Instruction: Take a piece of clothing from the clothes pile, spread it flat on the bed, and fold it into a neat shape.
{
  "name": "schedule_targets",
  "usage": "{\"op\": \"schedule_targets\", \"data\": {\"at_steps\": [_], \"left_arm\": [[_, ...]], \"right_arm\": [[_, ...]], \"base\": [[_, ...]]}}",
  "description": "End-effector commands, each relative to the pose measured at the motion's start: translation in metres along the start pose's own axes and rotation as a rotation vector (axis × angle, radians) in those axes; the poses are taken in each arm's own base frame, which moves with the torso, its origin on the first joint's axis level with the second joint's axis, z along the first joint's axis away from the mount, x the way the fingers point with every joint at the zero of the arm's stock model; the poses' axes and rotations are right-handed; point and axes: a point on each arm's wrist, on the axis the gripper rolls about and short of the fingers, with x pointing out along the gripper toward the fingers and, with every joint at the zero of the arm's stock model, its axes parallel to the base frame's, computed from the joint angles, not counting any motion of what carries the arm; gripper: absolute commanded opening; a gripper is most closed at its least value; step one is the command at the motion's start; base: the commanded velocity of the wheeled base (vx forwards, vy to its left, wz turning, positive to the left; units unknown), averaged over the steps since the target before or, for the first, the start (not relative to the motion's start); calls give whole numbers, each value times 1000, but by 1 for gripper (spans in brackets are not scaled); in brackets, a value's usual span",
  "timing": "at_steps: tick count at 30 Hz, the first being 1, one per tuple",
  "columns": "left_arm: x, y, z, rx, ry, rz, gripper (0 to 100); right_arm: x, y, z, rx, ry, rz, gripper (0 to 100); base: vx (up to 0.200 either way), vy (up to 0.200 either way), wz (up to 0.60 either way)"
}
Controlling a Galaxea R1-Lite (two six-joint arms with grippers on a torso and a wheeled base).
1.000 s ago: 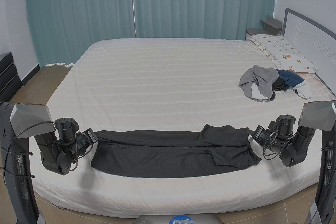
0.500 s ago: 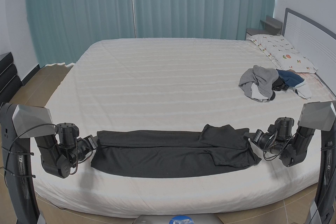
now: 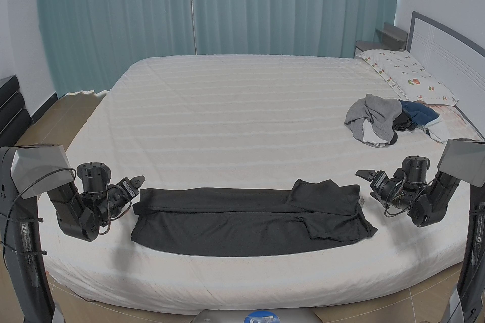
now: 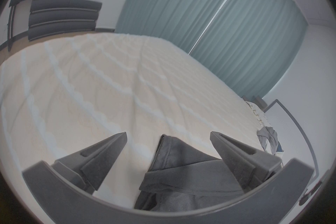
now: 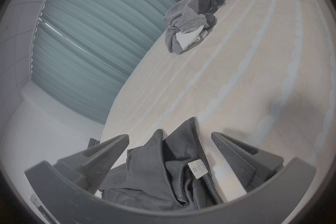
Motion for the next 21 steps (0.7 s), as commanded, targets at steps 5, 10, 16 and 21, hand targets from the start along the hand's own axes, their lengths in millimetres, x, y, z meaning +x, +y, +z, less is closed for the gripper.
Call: {"op": "schedule_targets", "data": {"at_steps": [5,10,16,21], "left_arm": [[45,-15,24,-149,166,21,100],[53,-10,21,-167,220,7,100],[60,-8,12,-154,240,10,100],[60,-8,10,-130,246,10,0]], "right_arm": [[16,-5,-1,78,45,-14,100],[18,-9,-3,82,55,-25,100],[19,-7,-1,83,49,-19,100],[19,-8,-2,84,48,-20,100]], "base": [[0,0,0],[0,0,0],[0,0,0],[0,0,0]]}}
